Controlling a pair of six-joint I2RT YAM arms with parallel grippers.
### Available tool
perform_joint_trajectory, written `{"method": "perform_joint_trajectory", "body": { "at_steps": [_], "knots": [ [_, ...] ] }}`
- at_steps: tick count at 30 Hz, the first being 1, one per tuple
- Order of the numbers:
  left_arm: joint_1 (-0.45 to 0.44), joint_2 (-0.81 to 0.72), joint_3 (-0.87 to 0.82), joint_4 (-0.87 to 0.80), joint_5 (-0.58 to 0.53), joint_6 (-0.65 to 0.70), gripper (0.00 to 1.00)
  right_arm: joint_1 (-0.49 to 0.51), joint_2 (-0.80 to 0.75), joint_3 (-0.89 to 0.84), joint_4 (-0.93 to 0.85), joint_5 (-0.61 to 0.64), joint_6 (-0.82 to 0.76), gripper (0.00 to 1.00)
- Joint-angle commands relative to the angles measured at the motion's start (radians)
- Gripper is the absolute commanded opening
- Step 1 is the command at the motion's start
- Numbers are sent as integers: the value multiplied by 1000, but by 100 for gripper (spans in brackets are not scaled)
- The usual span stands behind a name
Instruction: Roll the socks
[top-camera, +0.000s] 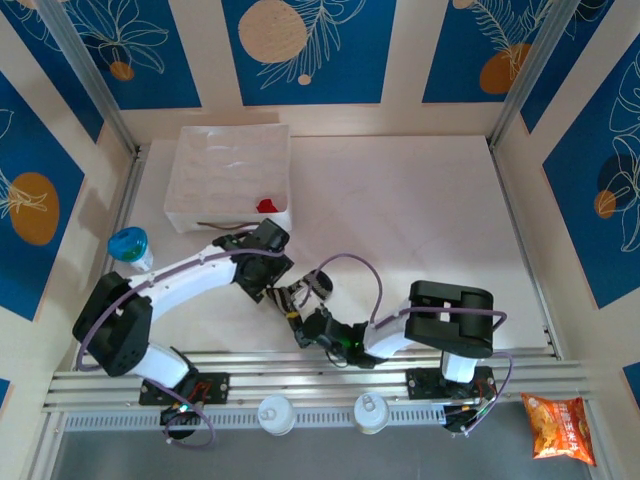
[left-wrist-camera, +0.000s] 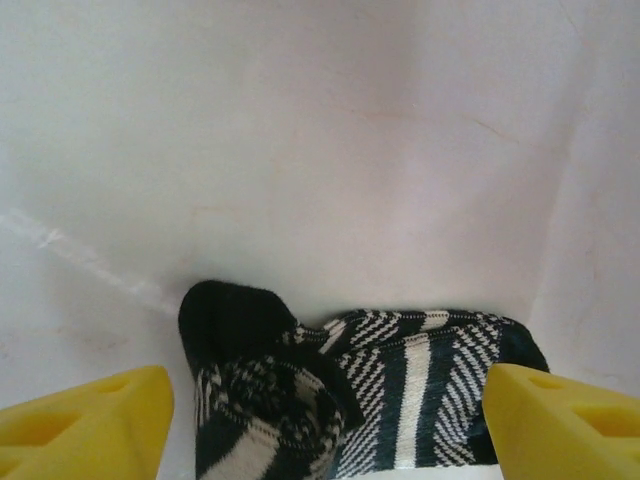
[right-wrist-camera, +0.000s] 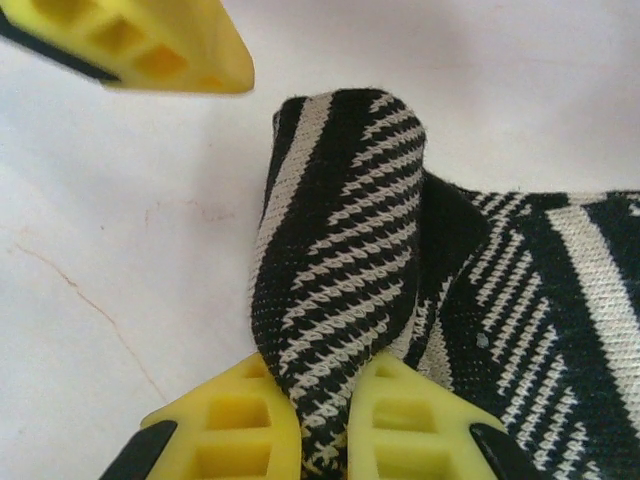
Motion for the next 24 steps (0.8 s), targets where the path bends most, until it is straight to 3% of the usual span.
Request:
{"method": "perform_joint_trajectory", "body": {
  "at_steps": [1, 4, 13, 18, 24],
  "knots": [
    [3, -28, -49, 137, 59, 160, 67, -6, 120, -124, -251, -113, 183, 0],
    [4, -70, -119, 160, 85, 186, 57, -10, 139, -139, -242, -117, 240, 0],
    [-1, -273, -246, 148, 14, 222, 54, -51, 176, -148, -239, -189, 297, 0],
    [-15, -212, -300, 279, 127, 225, 52, -96, 162, -131, -282, -253, 279, 0],
    [-44, -114, -297, 351, 141, 227, 52, -165, 115, -118, -321, -328, 253, 0]
  ]
}}
